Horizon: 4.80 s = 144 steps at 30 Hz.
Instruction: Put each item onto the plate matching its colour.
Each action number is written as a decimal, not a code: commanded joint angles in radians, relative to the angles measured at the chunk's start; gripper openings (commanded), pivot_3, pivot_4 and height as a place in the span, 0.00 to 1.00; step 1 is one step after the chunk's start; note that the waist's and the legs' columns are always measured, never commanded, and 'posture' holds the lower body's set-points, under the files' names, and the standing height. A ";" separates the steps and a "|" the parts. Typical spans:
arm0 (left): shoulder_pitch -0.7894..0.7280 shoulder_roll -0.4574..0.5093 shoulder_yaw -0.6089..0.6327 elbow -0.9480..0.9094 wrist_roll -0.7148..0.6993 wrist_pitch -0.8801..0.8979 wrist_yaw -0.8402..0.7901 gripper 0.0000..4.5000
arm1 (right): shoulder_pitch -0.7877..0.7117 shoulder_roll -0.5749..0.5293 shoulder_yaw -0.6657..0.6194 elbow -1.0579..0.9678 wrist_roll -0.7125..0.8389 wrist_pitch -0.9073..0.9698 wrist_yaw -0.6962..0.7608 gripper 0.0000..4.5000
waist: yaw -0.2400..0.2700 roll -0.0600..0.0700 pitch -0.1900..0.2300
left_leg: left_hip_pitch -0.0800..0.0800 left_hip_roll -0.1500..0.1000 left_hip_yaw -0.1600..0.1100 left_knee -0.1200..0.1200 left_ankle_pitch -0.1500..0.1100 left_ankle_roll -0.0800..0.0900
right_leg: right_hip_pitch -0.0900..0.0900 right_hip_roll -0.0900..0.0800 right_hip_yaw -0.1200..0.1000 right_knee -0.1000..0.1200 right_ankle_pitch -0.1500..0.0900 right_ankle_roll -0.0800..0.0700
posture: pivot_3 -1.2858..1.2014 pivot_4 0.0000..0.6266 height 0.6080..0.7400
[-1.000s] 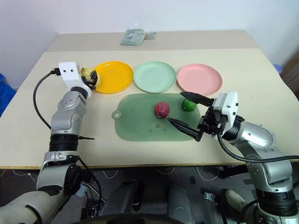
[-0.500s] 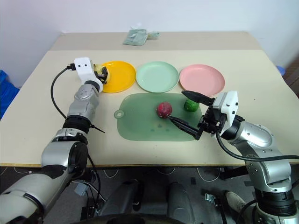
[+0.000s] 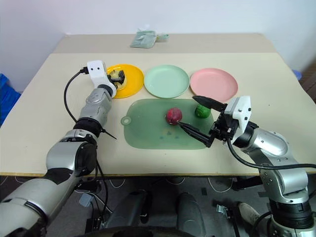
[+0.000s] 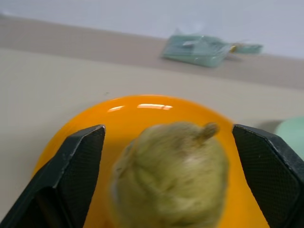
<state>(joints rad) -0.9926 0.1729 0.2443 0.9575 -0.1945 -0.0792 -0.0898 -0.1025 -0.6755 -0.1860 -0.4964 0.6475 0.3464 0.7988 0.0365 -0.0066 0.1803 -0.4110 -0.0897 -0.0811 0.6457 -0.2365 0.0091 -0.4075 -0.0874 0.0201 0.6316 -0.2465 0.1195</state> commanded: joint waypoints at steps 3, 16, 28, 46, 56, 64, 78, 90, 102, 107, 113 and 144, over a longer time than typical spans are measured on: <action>0.271 0.022 -0.051 -0.652 -0.127 0.233 -0.145 0.99 | -0.017 0.005 0.021 -0.036 -0.021 0.019 -0.031 1.00 | -0.012 0.000 0.000 | 0.000 0.000 0.001 -0.001 0.000 0.000 | -0.001 0.000 0.002 0.000 0.000 0.000 | 0.52 0.24 1.00; 0.834 0.508 -0.010 -1.432 -0.539 0.681 -0.687 0.99 | -0.022 0.011 0.076 -0.012 -0.066 0.008 -0.020 1.00 | -0.024 0.002 -0.001 | 0.000 0.001 0.000 -0.001 -0.001 0.001 | 0.000 -0.002 0.003 -0.001 -0.002 -0.004 | 0.52 0.24 1.00; 1.168 0.667 0.232 -1.353 -0.568 0.381 -1.191 0.99 | -0.251 0.109 0.275 0.303 -0.273 -0.031 -0.007 1.00 | -0.023 0.003 -0.001 | 0.001 0.002 0.000 -0.004 -0.001 0.000 | -0.002 -0.003 0.002 -0.004 -0.005 -0.010 | 0.52 0.24 1.00; 1.270 0.686 0.313 -1.523 -0.656 0.466 -1.143 0.99 | -0.440 0.243 0.346 0.703 -0.384 -0.092 0.094 1.00 | -0.050 0.003 -0.001 | 0.002 0.002 0.001 -0.014 0.001 -0.003 | -0.005 -0.002 0.003 -0.002 -0.005 -0.010 | 0.52 0.24 1.00; 1.253 0.663 0.276 -1.510 -0.639 0.448 -1.118 1.00 | -0.455 0.275 0.331 0.708 -0.399 -0.099 0.103 0.48 | -0.050 0.003 -0.001 | 0.003 0.002 0.001 -0.014 0.001 -0.003 | -0.005 -0.002 0.003 -0.002 -0.005 -0.009 | 0.52 0.24 1.00; 1.228 0.613 0.248 -1.542 -0.648 0.471 -1.004 1.00 | -0.596 0.253 0.185 0.669 -0.283 0.029 0.062 0.48 | -0.050 0.003 -0.001 | 0.002 0.002 0.001 -0.014 0.001 -0.003 | -0.005 -0.002 0.003 -0.002 -0.005 -0.009 | 0.52 0.24 1.00; 0.937 0.506 -0.019 -1.678 -0.583 0.637 -0.525 1.00 | -1.046 0.245 0.093 1.677 -0.493 -0.432 -0.177 0.48 | -0.055 0.003 -0.001 | 0.003 0.001 0.001 -0.016 0.003 -0.006 | -0.006 -0.001 0.003 -0.002 -0.003 -0.007 | 0.52 0.24 1.00; 0.943 0.462 -0.027 -1.718 -0.629 0.680 -0.415 1.00 | -1.059 0.288 0.058 1.825 -0.569 -0.466 -0.294 0.92 | -0.057 0.003 -0.001 | 0.002 0.002 0.002 -0.016 0.005 -0.009 | -0.006 0.001 0.004 -0.001 -0.003 -0.007 | 0.52 0.24 1.00; 0.970 0.452 -0.072 -1.686 -0.596 0.643 -0.465 1.00 | -1.057 0.245 -0.008 1.763 -0.543 -0.508 -0.218 0.99 | -0.055 0.004 -0.001 | 0.003 0.002 0.002 -0.015 0.005 -0.009 | -0.006 0.001 0.003 -0.001 -0.003 -0.007 | 0.52 0.24 1.00; 1.013 0.454 -0.082 -1.658 -0.581 0.584 -0.572 1.00 | -0.981 0.217 -0.026 1.585 -0.479 -0.450 -0.063 0.99 | -0.056 0.004 0.000 | 0.003 0.002 0.002 -0.016 0.004 -0.006 | -0.006 0.001 0.003 -0.001 -0.003 -0.007 | 0.52 0.24 1.00; 1.134 0.490 0.015 -1.632 -0.627 0.493 -0.773 1.00 | -0.702 0.192 -0.017 1.020 -0.376 -0.168 -0.021 0.99 | -0.050 0.005 0.000 | 0.003 0.002 0.001 -0.016 0.003 -0.005 | -0.006 0.000 0.004 -0.001 -0.003 -0.007 | 0.52 0.24 1.00; 1.254 0.567 0.108 -1.661 -0.634 0.460 -0.890 1.00 | -0.385 0.207 0.067 0.693 -0.307 0.133 -0.085 0.72 | -0.049 0.006 0.000 | 0.002 0.003 0.001 -0.016 0.003 -0.004 | -0.005 -0.001 0.004 -0.001 -0.005 -0.010 | 0.52 0.24 1.00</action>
<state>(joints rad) 0.2598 0.7357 0.3355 -0.6722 -0.8184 0.3881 -0.9803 -0.4727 -0.4728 -0.1195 0.2076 0.3353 0.4973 0.7077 -0.0125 -0.0010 0.1800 -0.4085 -0.0869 -0.0800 0.6300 -0.2339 0.0047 -0.4129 -0.0887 0.0239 0.6301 -0.2517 0.1093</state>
